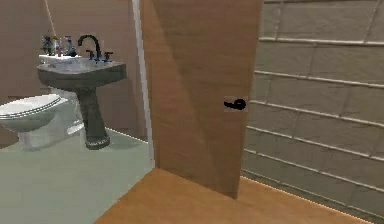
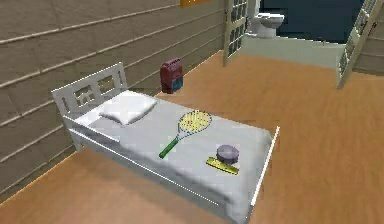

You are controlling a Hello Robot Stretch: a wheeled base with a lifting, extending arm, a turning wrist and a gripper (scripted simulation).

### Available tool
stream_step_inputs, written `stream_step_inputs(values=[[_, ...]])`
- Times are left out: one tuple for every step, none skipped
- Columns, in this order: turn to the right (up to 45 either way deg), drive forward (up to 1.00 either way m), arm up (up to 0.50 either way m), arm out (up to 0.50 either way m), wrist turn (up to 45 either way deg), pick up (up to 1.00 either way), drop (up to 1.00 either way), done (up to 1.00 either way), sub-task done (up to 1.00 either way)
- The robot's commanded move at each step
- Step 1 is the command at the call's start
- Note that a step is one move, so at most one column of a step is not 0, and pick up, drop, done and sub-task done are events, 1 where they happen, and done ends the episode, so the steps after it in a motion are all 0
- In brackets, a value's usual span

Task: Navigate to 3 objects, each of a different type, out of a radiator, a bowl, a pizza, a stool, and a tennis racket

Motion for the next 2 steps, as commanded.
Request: stream_step_inputs(values=[[27.0,0.00,0.00,0.00,0.0,0.00,0.00,0.00,0.00],[0.0,0.05,0.00,0.00,0.0,0.00,0.00,0.00,0.00]])
